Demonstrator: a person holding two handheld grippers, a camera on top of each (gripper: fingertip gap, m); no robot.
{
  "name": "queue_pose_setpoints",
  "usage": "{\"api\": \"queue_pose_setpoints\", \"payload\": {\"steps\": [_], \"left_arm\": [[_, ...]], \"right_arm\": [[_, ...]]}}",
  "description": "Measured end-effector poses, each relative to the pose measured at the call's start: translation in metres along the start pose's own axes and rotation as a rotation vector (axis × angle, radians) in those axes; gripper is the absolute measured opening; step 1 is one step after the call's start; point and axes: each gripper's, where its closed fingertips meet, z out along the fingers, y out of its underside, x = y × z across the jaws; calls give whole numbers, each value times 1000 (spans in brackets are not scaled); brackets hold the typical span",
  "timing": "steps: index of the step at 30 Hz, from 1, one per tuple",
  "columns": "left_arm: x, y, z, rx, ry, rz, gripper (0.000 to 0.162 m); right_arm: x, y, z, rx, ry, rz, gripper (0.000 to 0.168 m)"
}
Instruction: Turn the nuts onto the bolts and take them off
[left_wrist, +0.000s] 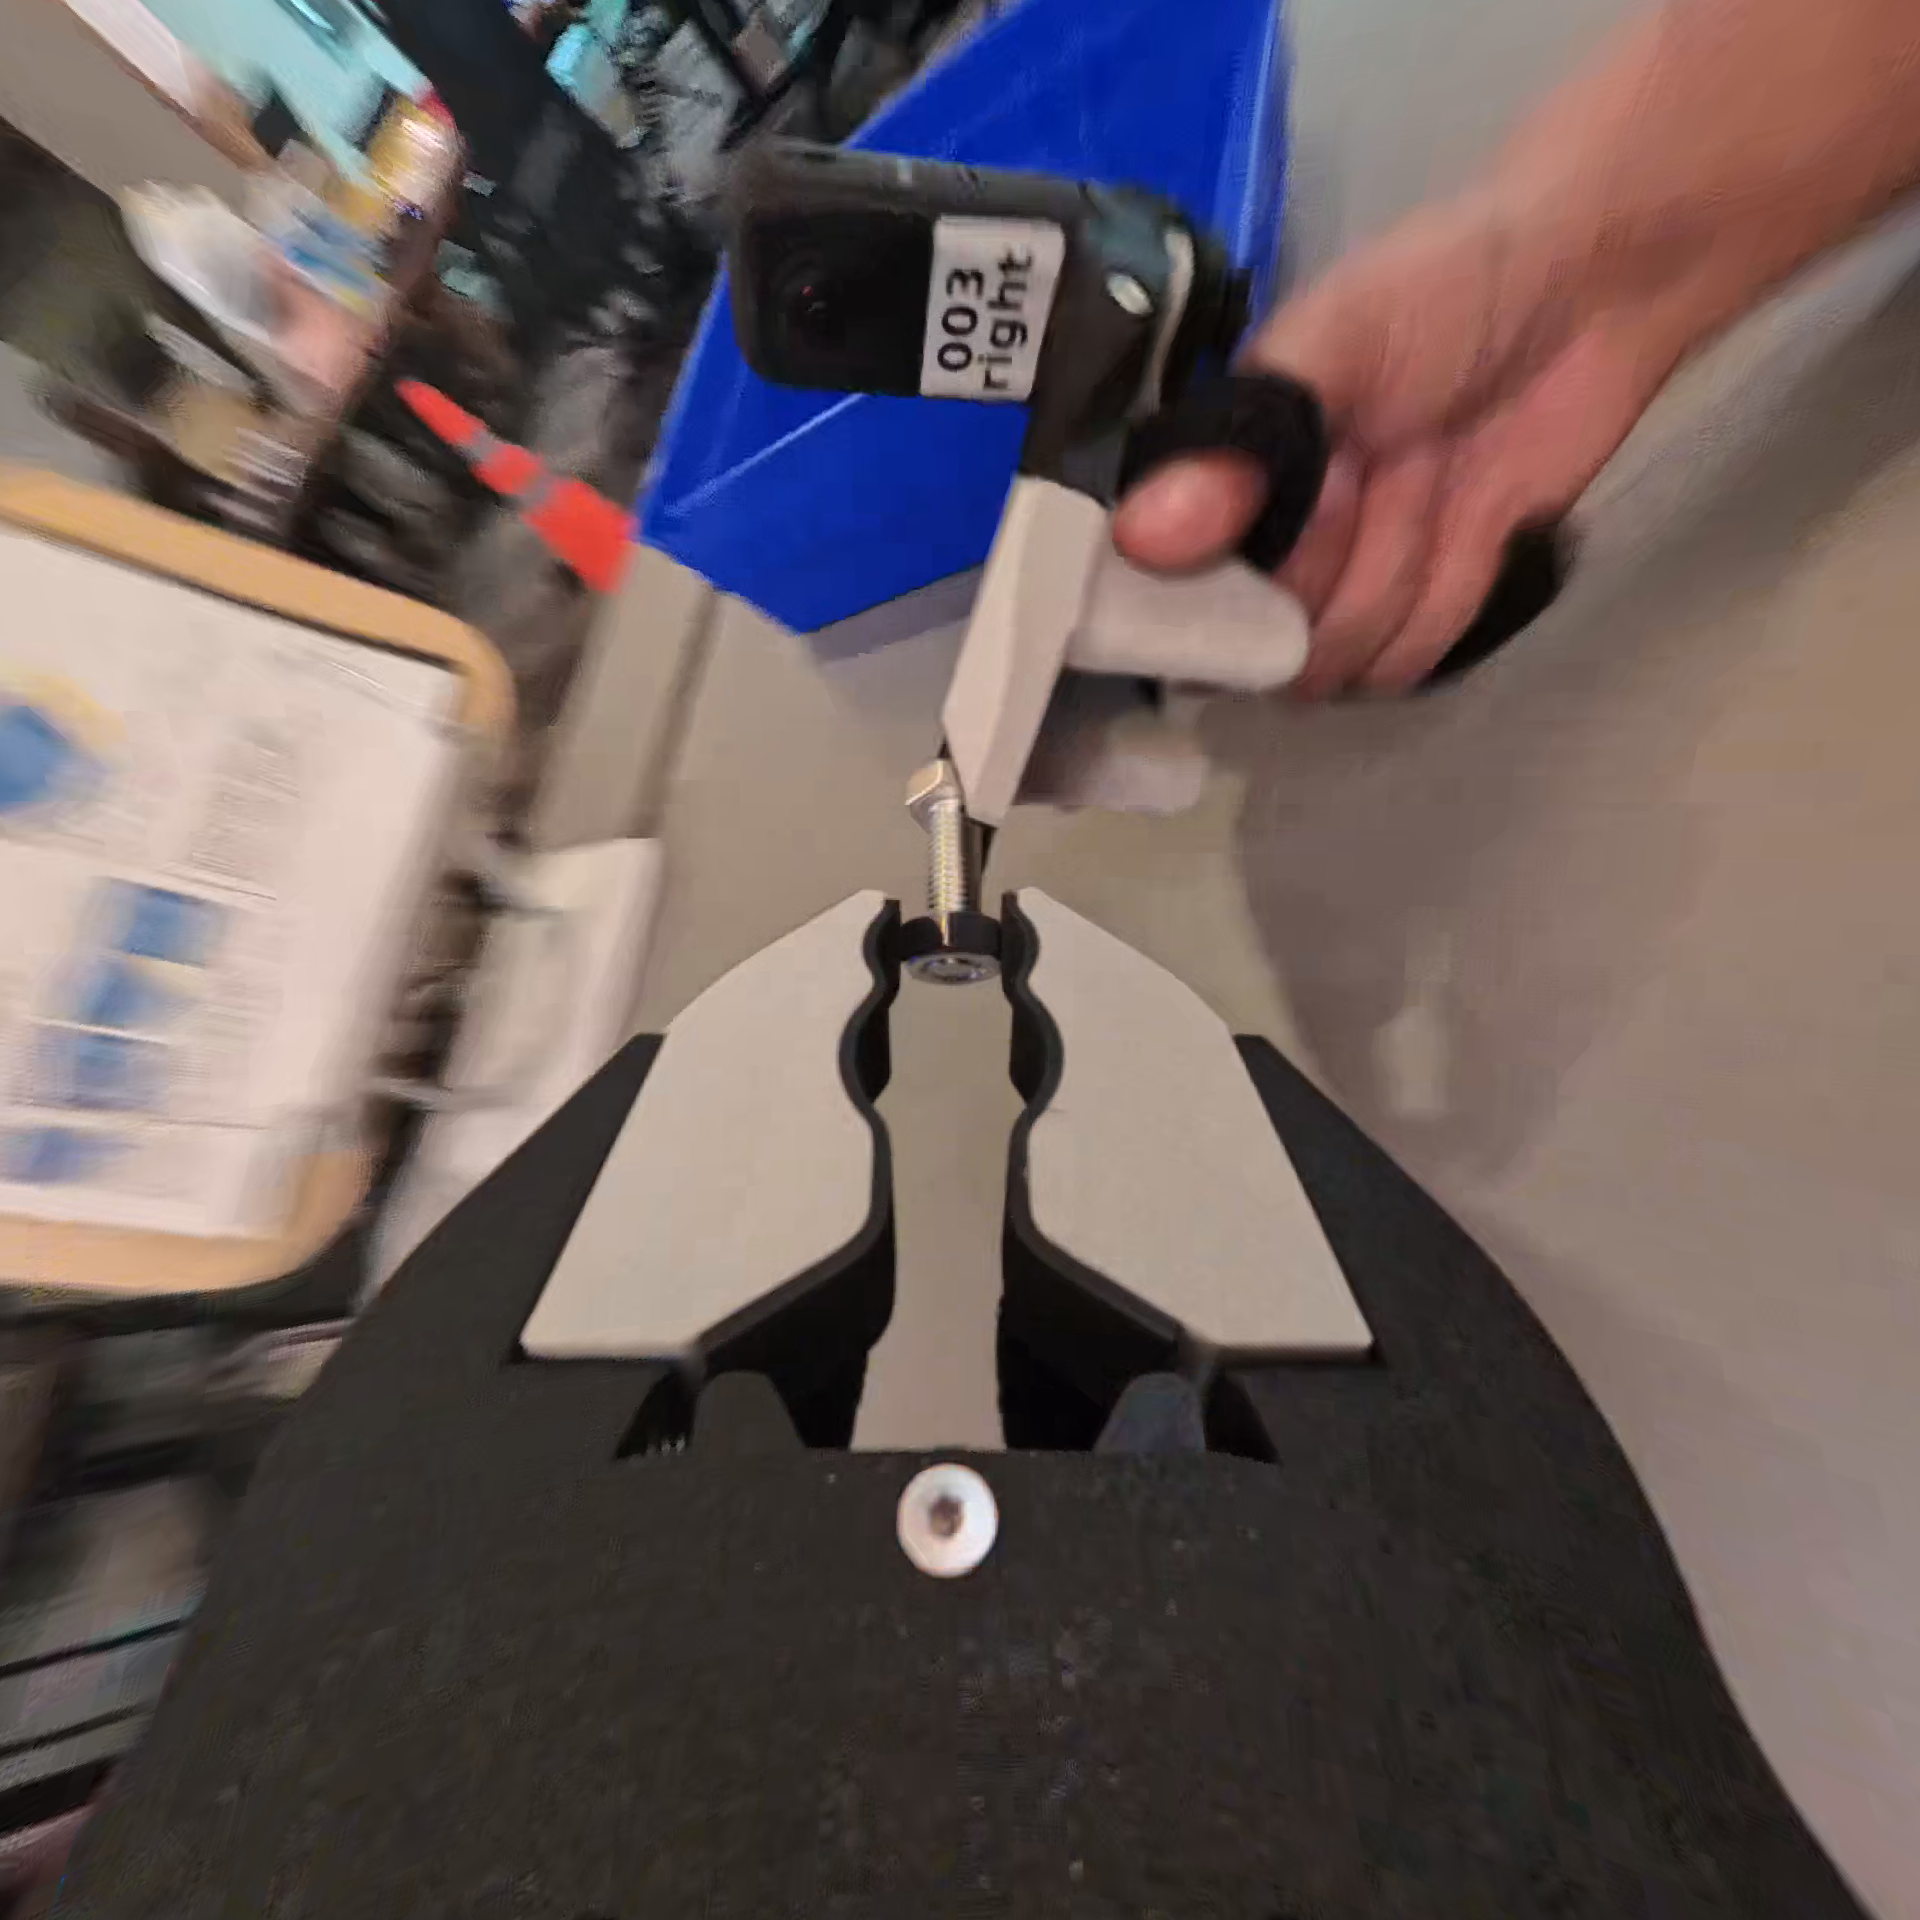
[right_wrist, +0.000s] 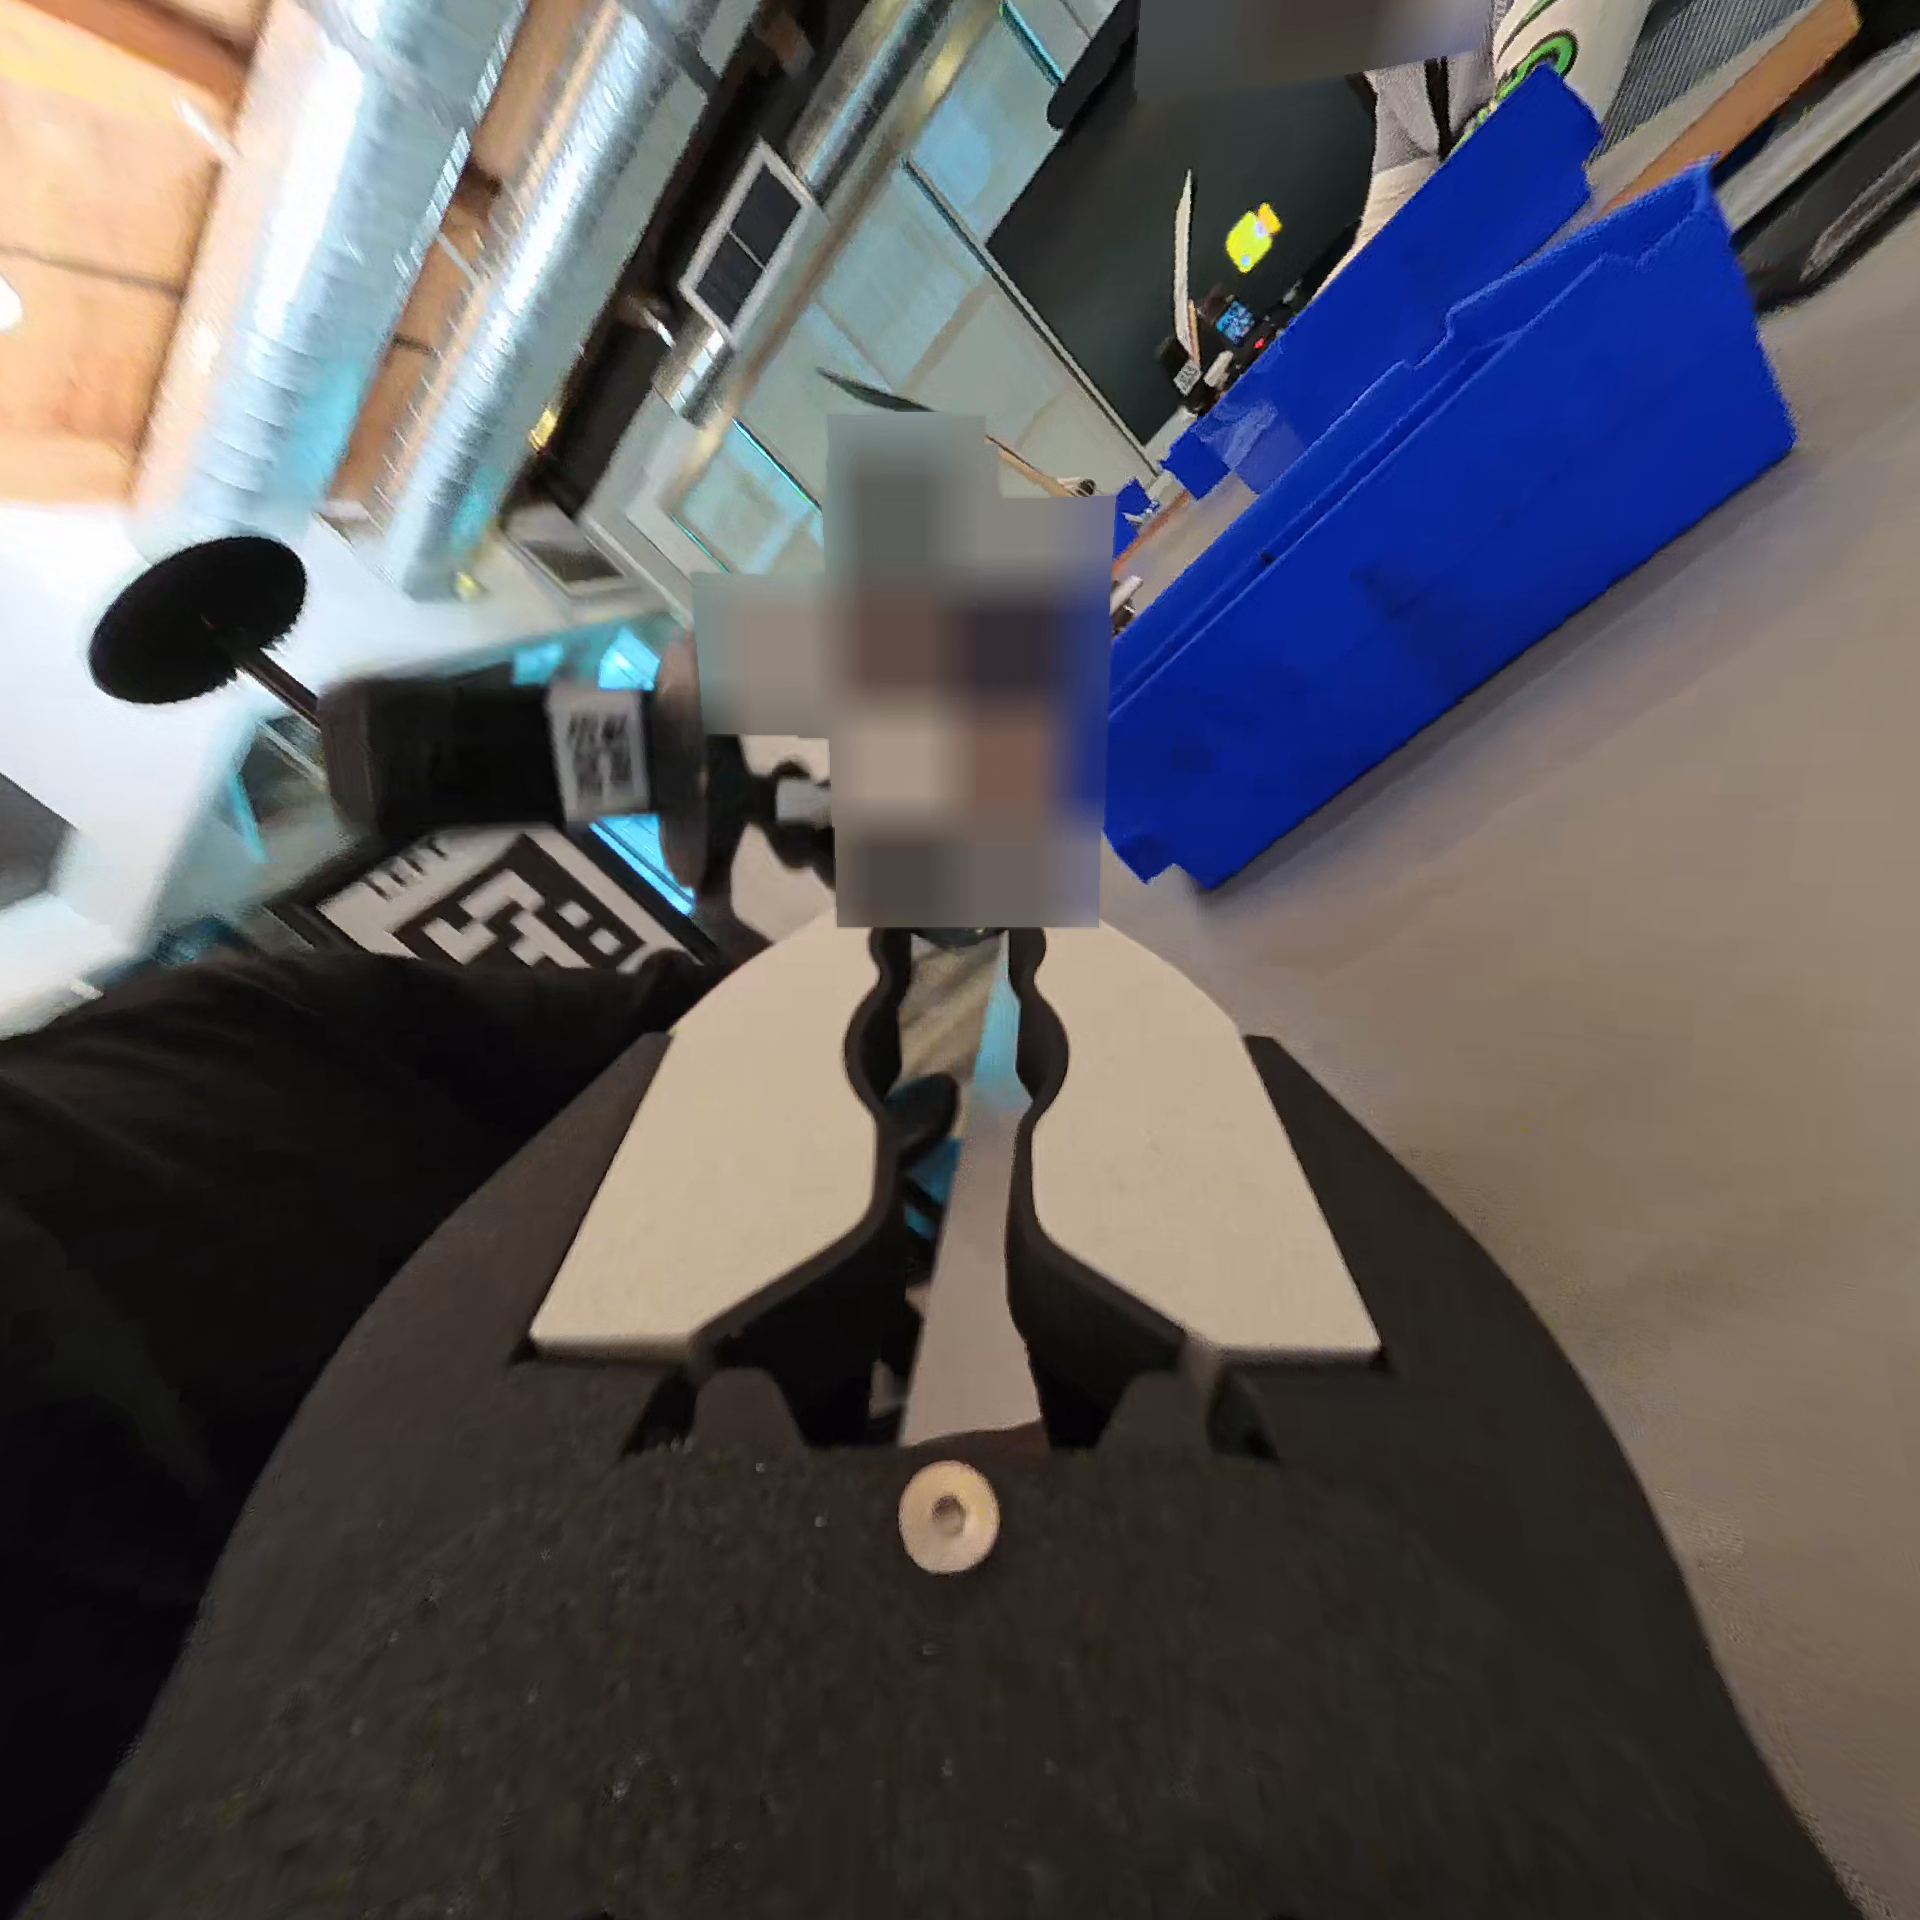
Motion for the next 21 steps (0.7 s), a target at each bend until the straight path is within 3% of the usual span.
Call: {"api": "queue_pose_setpoints", "payload": {"steps": [2,3,7,10,11,15,18,21], "left_arm": [[-5,2,1,-119,-197,379,17],[-4,1,2,-136,-238,454,17],[5,5,2,-93,-44,144,18],[2,-4,-6,19,72,-172,47],[2,-6,-9,63,127,-287,49],[3,-7,-12,208,322,-691,47],[4,-8,-10,281,397,-810,34],[8,-8,-6,281,400,-784,27]], "right_arm": [[1,-1,0,29,-42,105,18],[2,-2,-1,39,-56,142,18],[4,0,-3,25,-36,91,17],[-2,-6,-4,35,-30,11,18],[-3,-8,-6,34,-18,-22,18],[-10,-14,-10,45,-2,-122,18],[-12,-10,-8,24,-3,-149,18],[-13,-5,-4,6,-1,-160,18]]}}
